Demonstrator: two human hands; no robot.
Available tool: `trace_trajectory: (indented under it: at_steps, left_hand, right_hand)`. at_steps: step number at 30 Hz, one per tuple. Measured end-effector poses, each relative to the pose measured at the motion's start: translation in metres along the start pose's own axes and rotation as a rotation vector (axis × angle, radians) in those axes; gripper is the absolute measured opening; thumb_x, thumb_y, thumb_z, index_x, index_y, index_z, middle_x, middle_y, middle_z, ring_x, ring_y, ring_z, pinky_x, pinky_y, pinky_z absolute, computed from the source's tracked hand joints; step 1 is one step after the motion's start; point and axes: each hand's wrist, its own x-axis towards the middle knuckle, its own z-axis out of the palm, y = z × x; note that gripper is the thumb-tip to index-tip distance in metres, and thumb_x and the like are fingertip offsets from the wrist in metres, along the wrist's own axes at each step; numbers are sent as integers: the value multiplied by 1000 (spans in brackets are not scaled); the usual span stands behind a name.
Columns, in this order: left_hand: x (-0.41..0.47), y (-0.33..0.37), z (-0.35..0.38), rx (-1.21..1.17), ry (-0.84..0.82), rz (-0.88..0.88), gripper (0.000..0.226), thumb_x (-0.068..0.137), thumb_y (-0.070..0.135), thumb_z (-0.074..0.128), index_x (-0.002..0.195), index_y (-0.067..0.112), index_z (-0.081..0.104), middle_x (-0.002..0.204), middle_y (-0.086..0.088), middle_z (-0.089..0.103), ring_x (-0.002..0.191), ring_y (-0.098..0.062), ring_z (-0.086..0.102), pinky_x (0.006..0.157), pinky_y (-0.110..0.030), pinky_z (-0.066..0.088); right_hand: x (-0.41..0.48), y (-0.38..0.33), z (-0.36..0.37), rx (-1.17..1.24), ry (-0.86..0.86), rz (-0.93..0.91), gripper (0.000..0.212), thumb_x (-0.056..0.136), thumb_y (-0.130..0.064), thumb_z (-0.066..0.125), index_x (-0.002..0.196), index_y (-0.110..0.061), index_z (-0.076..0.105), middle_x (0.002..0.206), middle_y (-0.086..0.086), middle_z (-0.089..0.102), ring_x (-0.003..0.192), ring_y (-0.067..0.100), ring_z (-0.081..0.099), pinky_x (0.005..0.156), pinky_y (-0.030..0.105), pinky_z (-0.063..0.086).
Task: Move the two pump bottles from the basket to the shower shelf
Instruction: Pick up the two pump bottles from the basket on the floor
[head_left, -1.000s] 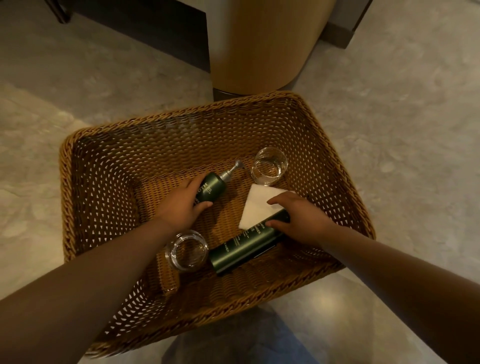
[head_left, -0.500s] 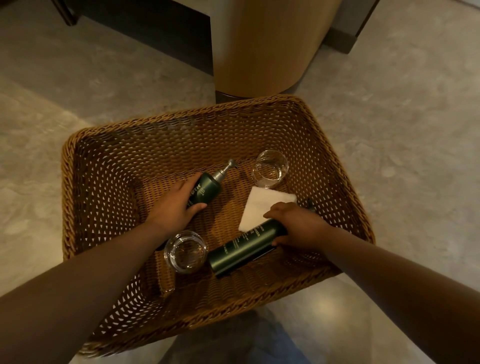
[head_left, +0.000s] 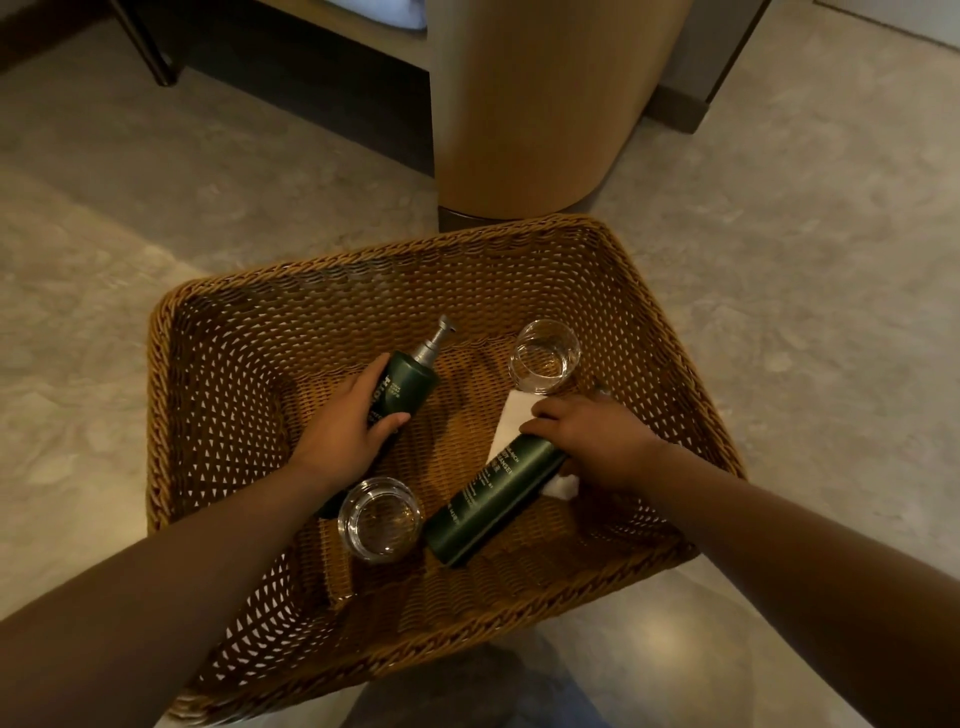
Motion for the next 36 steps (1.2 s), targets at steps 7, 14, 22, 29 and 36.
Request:
trace_trajectory:
  at_steps: [7, 14, 22, 29, 36]
  left_hand:
    - [-2, -5, -3, -57, 56, 20, 71, 86, 32, 61, 146, 24, 23, 143, -10, 43, 125, -23, 41, 97, -33, 35]
    - [12, 10, -2, -137, 159, 28, 72, 86, 32, 62, 146, 24, 23, 140, -11, 44, 123, -23, 44, 93, -30, 35]
    - [20, 27, 11, -147, 141, 70, 73, 87, 31, 61, 147, 23, 21, 138, -13, 44, 121, -25, 45, 89, -28, 34]
    - [17, 15, 8, -200, 186, 59, 72, 86, 30, 62, 146, 25, 23, 141, -9, 43, 123, -16, 41, 94, -27, 33]
    - [12, 0, 9, -188, 192, 41, 71, 85, 30, 63, 145, 25, 24, 140, -7, 43, 117, -4, 35, 95, -26, 32]
  right_hand:
    - [10, 0, -3, 150, 197, 97, 59, 86, -19, 62, 140, -24, 39, 152, 2, 32, 134, 24, 35, 108, 41, 33]
    - [-6, -19, 0, 819, 606, 595, 50, 81, -28, 71, 126, -13, 54, 126, 7, 55, 114, 21, 52, 93, 27, 39]
    - [14, -63, 0, 1121, 476, 947, 63, 83, -38, 66, 133, -7, 43, 133, 15, 44, 115, 29, 52, 98, 38, 44]
    - [31, -72, 2, 1189, 398, 1132, 74, 82, -35, 68, 140, -11, 29, 144, 21, 19, 120, 41, 44, 97, 48, 46]
    - [39, -77, 12, 1333, 371, 1092, 87, 81, -25, 71, 147, -25, 15, 134, 21, 34, 111, 38, 51, 87, 42, 48]
